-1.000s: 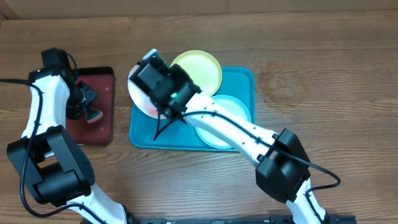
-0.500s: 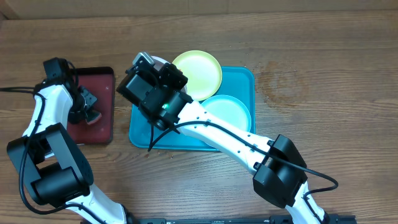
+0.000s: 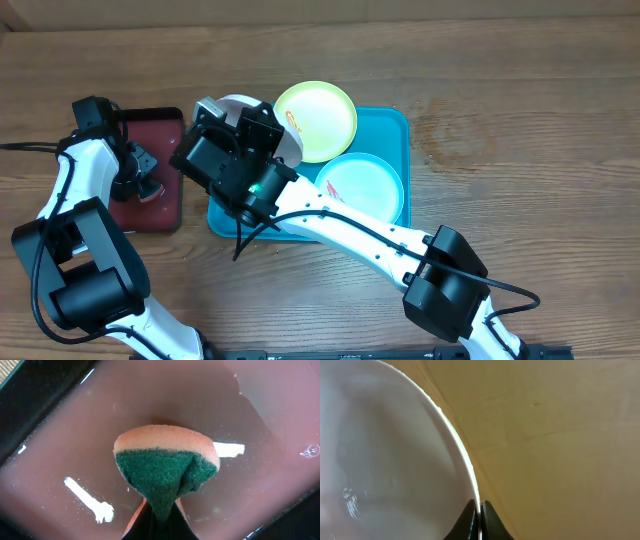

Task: Clean dirty plates on tray and stack at the side
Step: 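Lift the white plate with the right gripper and move it right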

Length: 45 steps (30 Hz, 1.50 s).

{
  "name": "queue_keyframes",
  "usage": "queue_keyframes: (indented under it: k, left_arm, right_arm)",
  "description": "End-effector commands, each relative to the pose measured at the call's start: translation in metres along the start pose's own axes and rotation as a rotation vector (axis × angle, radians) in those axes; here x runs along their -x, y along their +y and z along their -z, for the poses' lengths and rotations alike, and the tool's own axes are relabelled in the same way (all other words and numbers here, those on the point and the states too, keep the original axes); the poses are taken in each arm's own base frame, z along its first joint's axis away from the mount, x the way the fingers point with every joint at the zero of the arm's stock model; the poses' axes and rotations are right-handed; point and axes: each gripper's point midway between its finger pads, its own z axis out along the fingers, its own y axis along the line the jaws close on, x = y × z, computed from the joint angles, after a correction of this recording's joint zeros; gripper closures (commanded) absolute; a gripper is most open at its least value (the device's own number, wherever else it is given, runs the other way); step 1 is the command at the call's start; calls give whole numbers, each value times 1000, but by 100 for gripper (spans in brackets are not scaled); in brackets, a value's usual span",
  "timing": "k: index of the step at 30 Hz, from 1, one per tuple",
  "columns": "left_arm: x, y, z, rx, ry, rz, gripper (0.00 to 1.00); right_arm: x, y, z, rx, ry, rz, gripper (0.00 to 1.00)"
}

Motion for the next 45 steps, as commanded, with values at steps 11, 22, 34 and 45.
queue_keyframes:
  k: [11,22,34,45]
  left_arm:
    - [3,7,2,24,-15,-6,96]
    - [2,6,2,18,-11,-6,96]
    - [2,6,2,17,-12,-3,96]
    - [1,2,2,-5,-5,-3,96]
  right_arm:
    - [-22,0,-33,387,63,-492,96]
    - [-155,-96,-114,1034,295,-1116,96]
    - [-405,-107,-173,768,795,-1424,96]
    - [-466,-37,-189,715,895,-1438,91]
